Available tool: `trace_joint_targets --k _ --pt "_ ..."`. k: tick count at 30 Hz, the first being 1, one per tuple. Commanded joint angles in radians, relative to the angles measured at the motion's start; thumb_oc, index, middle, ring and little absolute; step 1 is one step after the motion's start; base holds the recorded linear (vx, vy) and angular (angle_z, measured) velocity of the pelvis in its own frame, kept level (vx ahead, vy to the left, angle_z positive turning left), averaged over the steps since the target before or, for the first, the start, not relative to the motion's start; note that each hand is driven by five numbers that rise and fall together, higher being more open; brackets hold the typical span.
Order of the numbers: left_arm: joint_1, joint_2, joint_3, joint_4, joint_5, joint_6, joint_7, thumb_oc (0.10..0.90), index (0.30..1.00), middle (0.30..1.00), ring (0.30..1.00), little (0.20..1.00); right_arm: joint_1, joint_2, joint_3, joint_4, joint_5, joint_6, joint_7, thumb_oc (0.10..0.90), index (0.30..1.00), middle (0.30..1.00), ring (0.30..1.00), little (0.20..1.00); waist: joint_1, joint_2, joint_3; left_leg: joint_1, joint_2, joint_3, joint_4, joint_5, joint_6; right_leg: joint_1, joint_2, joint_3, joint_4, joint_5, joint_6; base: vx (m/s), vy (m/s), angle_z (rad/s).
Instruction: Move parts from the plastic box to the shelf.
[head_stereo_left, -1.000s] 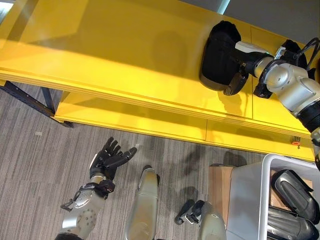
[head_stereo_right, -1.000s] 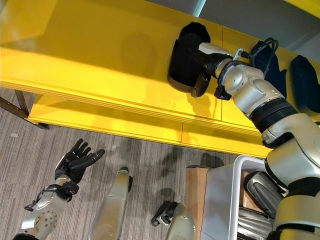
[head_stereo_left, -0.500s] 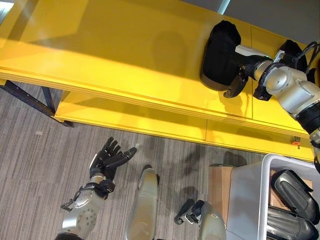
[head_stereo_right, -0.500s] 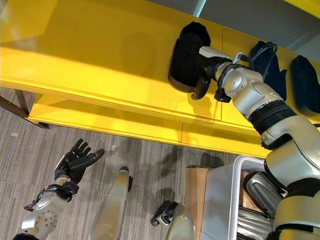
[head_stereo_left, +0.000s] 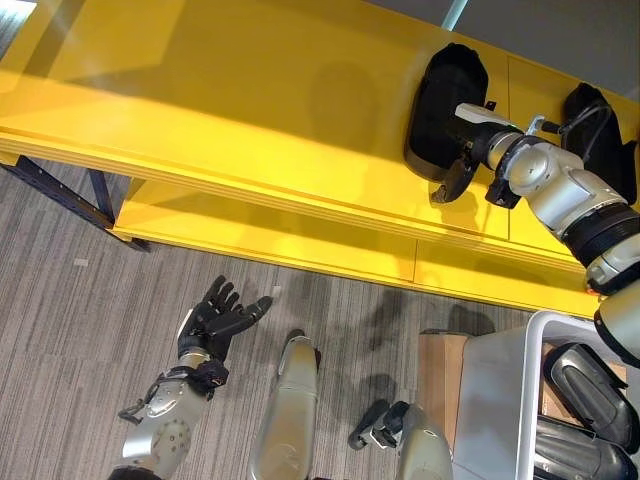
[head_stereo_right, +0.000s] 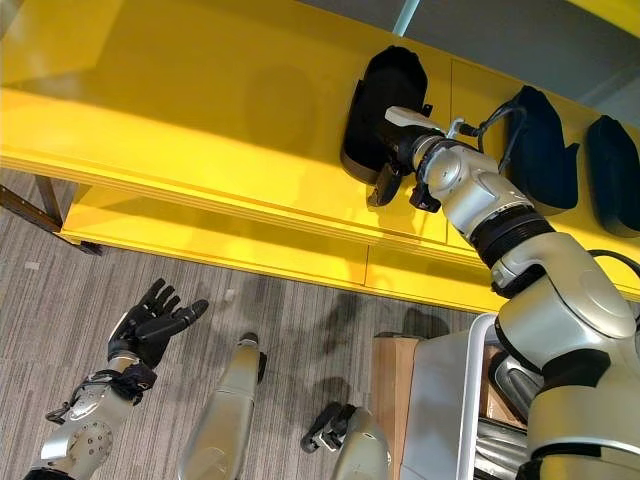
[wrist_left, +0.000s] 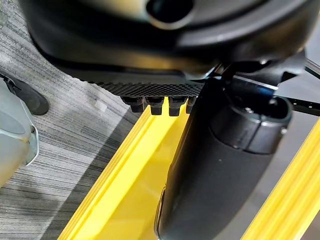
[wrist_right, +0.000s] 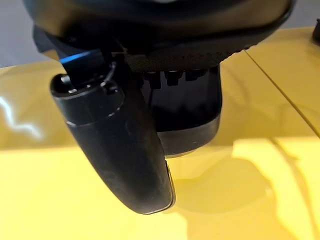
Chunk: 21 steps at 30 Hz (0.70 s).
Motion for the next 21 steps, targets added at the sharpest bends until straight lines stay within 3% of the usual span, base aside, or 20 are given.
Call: trace_joint_targets --k 1,21 --pt "-0.028 0.039 0.013 -0.051 -0.011 -0.072 -0.032 0.900 1.000 1.000 1.000 1.000 -0.074 -0.039 -0.073 0.051 0.010 -0.013 -0.080 0.900 1.000 1.000 1.000 1.000 0.014 0.028 -0.064 0.031 0.066 -0.069 0.028 -0.118 -0.004 -0.056 -0.018 0.020 0.016 0.111 0.008 0.00 0.000 0.00" --pt "-0.008 0.045 0.016 -0.059 -0.004 -0.069 -0.037 0.900 1.000 1.000 1.000 1.000 -0.133 -0.072 -0.004 0.170 -0.082 -0.006 -0.061 0.900 1.000 1.000 1.000 1.000 0.029 0.032 -0.057 0.025 0.064 -0.076 0.021 -0.109 -0.007 -0.063 -0.020 0.013 0.025 0.106 0.008 0.00 -0.001 0.01"
